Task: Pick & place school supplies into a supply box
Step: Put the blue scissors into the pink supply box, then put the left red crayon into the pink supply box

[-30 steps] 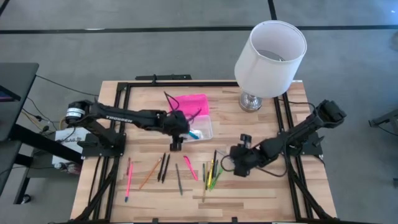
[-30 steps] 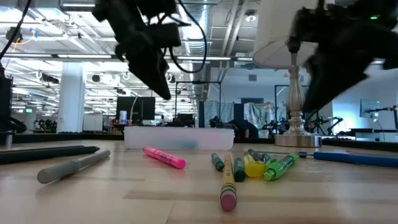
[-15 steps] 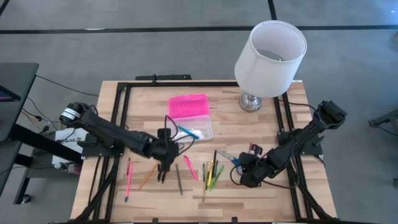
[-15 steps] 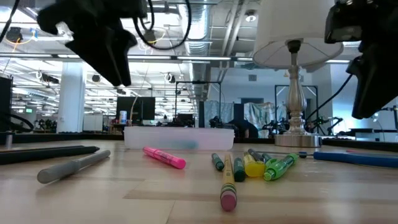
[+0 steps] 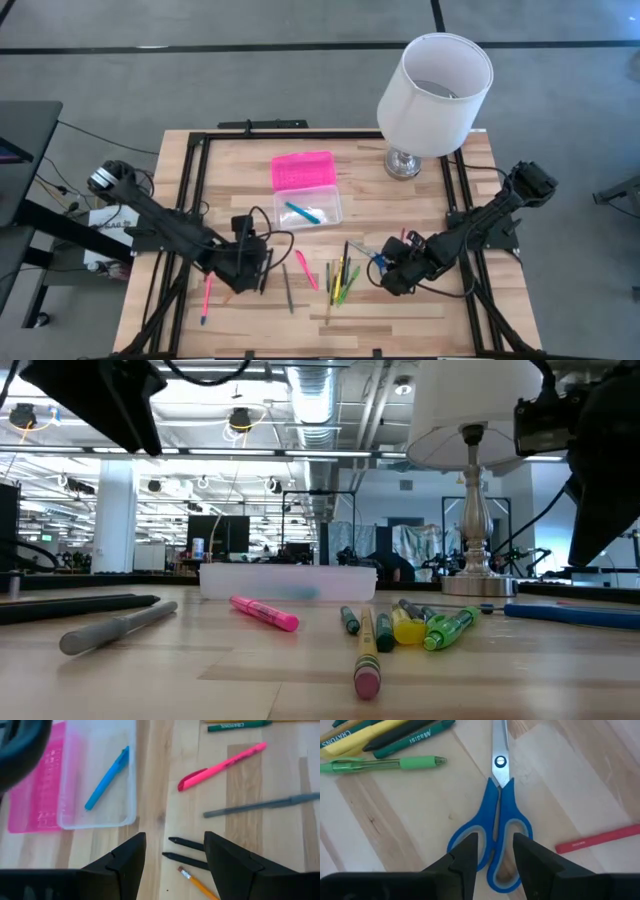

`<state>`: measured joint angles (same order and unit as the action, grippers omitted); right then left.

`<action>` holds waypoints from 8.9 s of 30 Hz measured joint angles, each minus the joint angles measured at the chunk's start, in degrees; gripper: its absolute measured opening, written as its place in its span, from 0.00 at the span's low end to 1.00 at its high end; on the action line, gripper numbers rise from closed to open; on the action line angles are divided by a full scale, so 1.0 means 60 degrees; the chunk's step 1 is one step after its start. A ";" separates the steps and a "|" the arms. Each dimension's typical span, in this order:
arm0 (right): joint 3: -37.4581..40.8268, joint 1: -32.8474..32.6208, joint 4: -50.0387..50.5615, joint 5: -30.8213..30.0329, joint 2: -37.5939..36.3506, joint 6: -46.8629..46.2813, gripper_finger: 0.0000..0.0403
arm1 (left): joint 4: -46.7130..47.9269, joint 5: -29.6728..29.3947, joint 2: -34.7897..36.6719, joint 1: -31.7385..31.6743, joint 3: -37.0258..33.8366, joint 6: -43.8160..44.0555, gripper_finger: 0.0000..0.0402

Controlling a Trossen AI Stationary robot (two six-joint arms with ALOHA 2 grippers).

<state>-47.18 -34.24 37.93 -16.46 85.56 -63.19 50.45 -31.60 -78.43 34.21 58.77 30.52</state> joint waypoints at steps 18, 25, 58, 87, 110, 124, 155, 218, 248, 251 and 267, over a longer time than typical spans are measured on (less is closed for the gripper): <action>-0.0284 0.0059 -0.0022 0.0755 0.1816 0.0831 0.30 | 0.0004 -0.0323 0.0039 0.0494 -0.0001 0.0335 0.49; -0.0313 0.0229 0.0073 0.1052 0.1923 0.0698 0.22 | 0.0004 -0.0351 0.0039 0.0497 -0.0001 0.0335 0.49; -0.1010 -0.0004 0.1225 -0.0553 0.1956 0.0088 0.17 | 0.0045 -0.0541 0.0035 0.0505 -0.0001 0.0324 0.49; -0.3171 0.5382 -0.2205 -0.0521 0.2135 0.9306 0.16 | 0.0806 -0.1137 0.0032 0.0519 -0.0005 0.0388 0.49; -0.3198 0.6495 -0.3541 0.1256 0.3136 1.0163 0.19 | 0.1363 -0.1858 0.0032 0.0508 -0.0005 0.0439 0.49; -0.3198 0.6543 -0.3872 0.1256 0.3126 0.9780 0.36 | 0.1536 -0.1850 0.0032 0.0508 -0.0005 0.0683 0.49; -0.2947 0.2587 -0.1340 -0.2985 0.0763 0.9060 0.31 | 0.2474 0.4842 -0.0070 0.1556 -0.2160 0.8743 0.49; -0.2943 0.1650 -0.0829 -0.4014 0.0699 0.8197 0.30 | 0.0504 0.5779 -0.0075 0.2053 -0.3829 1.1131 0.49; -0.2940 0.1644 -0.0833 -0.4008 0.0699 0.8185 0.30 | -0.1010 0.5660 -0.0074 0.1038 -0.4340 0.8314 0.49; -0.2940 0.1647 -0.0831 -0.4008 0.0699 0.8188 0.30 | -0.1223 0.5558 -0.0074 0.0873 -0.4340 0.7923 0.49; -0.2940 0.1647 -0.0827 -0.4012 0.0699 0.8206 0.30 | -0.1796 0.5361 -0.0071 -0.0025 -0.4322 0.5530 0.49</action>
<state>-64.82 -24.36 32.97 -40.53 89.76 -13.95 39.68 0.57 -78.85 34.06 32.84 63.71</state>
